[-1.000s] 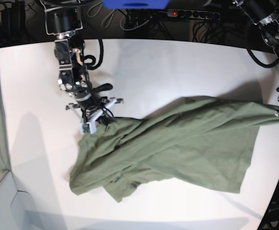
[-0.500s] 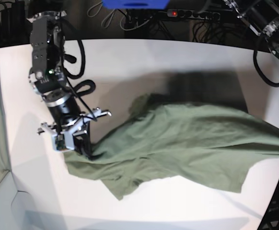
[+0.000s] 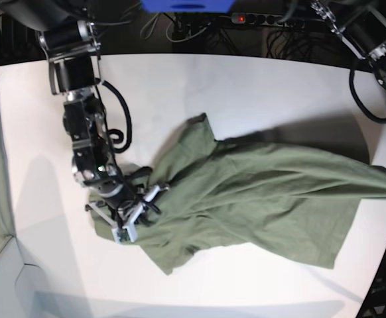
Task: Layout the t-shirt on the table in an organized manner, then fold the t-shirt properly
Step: 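Release and regrasp the shirt fabric with the right gripper, spreading it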
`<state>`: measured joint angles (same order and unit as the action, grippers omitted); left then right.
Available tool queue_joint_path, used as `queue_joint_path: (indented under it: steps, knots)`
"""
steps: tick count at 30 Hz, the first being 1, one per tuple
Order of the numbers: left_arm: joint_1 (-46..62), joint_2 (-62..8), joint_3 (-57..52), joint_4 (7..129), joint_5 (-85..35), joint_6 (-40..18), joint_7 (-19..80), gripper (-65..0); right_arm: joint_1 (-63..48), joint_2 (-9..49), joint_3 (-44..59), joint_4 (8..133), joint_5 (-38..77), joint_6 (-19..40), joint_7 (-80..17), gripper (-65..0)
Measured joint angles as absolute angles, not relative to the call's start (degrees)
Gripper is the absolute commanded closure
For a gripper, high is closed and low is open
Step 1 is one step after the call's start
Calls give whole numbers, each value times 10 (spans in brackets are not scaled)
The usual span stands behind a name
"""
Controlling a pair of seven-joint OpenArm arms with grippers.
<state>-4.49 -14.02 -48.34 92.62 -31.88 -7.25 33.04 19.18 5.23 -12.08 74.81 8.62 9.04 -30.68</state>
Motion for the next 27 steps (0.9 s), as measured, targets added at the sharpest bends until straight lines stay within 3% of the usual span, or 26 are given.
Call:
queue_joint_path:
  steps: [5, 10, 14, 19, 27]
  knots:
    - [-32, -147, -508, 926, -324, -75, 331, -3, 283, 26, -129, 648, 88, 90, -305, -24]
    - [-24, -148, -511, 927, -320, -73, 332, -3, 327, 24, -173, 536, 86, 90, -299, -244]
    - [-3, -147, -509, 932, -326, -77, 331, -3, 305, 27, -200, 553, 88, 91, -306, -339]
    - [-4, -147, -509, 928, -322, -73, 332, -3, 256, 45, -194, 658, 86, 86, -311, -397]
    - [-3, -146, -510, 927, -321, -75, 330, -3, 100, 55, -123, 777, 89, 90, -314, -397]
